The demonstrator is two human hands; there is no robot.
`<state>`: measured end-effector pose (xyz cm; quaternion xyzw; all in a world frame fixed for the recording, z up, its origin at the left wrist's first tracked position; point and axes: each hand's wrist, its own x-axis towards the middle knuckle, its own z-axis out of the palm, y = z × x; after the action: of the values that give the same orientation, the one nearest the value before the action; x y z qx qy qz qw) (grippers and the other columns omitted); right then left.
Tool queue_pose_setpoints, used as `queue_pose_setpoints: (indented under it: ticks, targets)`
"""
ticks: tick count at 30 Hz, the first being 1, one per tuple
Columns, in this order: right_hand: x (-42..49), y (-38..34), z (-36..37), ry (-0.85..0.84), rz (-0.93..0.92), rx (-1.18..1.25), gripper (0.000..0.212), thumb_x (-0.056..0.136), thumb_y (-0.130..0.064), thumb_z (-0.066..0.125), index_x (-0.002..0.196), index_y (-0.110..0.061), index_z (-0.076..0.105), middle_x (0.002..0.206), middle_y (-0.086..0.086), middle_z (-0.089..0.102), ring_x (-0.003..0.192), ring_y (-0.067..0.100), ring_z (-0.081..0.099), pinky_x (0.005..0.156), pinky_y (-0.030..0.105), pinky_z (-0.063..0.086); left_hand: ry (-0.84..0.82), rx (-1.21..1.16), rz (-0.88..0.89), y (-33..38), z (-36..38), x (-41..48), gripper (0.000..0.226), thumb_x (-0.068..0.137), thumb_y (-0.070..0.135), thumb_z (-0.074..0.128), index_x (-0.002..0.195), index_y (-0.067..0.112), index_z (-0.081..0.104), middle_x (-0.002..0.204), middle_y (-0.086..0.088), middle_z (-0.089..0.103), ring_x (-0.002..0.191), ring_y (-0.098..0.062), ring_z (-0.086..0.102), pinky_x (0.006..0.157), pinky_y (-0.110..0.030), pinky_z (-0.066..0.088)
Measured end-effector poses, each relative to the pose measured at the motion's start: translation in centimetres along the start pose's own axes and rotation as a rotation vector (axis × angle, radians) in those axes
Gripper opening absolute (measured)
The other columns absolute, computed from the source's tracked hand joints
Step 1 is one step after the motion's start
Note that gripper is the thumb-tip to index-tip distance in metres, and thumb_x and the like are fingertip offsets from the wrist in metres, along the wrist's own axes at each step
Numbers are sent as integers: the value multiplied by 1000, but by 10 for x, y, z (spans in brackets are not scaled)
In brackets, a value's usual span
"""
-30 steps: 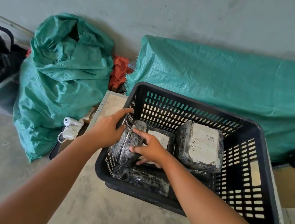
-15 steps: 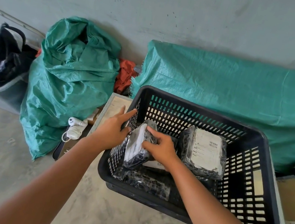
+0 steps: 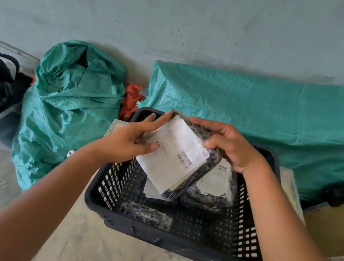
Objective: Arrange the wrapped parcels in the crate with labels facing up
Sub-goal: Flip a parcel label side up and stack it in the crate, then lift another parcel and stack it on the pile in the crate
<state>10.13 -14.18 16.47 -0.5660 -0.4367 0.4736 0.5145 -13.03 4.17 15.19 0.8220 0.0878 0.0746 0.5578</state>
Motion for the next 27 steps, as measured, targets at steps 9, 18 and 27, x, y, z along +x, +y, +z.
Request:
queue_pose_setpoints:
  ticks: [9,18,27]
  targets:
    - [-4,-11,-22,129,-12,92,44,81,-36,71,124,-30,74,110,5,74,97,22,67,83,35,50,83,-347,-52,34,30,-19,53,95,24,61,144,43,51,149,10,52,132,-16,55,100,-31,51]
    - [-34,4,25,287,-215,-32,63,78,-39,84,137,-38,62,145,-19,57,127,3,58,101,30,51,383,-650,-159,16,47,-23,51,93,15,59,133,46,62,137,15,61,106,-7,70,84,-30,59]
    - [-29,31,63,504,49,-415,97,73,-32,91,154,-37,38,156,-12,40,132,-2,31,106,25,28,156,-115,-213,-9,33,8,61,102,13,56,152,41,35,136,12,54,86,12,67,74,-10,54]
